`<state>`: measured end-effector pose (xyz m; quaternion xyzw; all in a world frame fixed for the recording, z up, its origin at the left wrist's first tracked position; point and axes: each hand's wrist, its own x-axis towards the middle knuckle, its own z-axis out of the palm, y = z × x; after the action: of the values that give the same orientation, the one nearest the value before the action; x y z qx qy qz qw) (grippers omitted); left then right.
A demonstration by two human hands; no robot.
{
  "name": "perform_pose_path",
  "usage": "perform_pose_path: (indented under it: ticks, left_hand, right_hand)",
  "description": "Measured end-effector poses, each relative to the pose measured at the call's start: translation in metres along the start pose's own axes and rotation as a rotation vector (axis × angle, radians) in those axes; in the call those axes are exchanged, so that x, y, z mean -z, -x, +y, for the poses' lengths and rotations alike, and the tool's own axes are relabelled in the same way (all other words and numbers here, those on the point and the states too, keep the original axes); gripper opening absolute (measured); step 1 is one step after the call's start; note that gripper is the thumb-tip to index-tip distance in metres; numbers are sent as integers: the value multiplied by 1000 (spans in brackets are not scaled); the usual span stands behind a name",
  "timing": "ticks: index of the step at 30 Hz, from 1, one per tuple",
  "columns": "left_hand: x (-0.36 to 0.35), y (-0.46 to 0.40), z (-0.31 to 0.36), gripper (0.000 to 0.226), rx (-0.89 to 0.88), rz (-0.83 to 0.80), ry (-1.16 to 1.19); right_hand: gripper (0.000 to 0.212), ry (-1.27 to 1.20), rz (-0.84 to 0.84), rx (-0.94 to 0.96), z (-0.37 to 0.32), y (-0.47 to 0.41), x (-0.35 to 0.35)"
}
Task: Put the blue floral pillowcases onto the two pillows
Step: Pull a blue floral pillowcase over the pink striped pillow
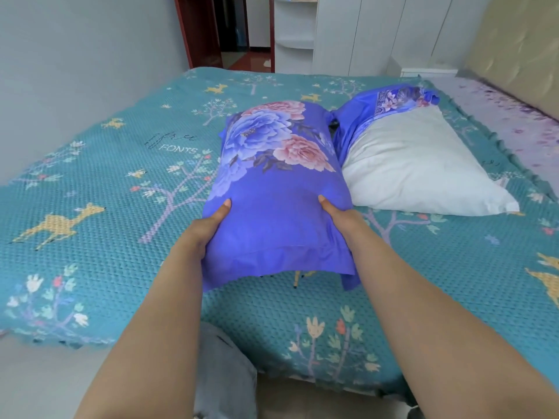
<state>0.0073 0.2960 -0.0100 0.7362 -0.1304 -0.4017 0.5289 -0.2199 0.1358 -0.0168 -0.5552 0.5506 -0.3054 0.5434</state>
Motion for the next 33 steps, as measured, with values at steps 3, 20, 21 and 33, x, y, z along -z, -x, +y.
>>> perform_pose_path:
  ticks: [3, 20, 21, 33]
  left_hand:
    - [2, 3, 19, 39, -215, 143, 71]
    - [213, -32, 79, 69, -612, 981, -391]
    - [218, -37, 75, 69, -592, 949, -533]
    - [90, -49, 23, 64, -538, 505, -1106]
  right_hand:
    - [63, 18, 38, 103, -16, 9, -13]
    - [93, 30, -314, 481, -75, 60, -236]
    - [105, 167, -447, 403, -71, 64, -249]
    - [68, 574, -675, 184, -33, 48, -201]
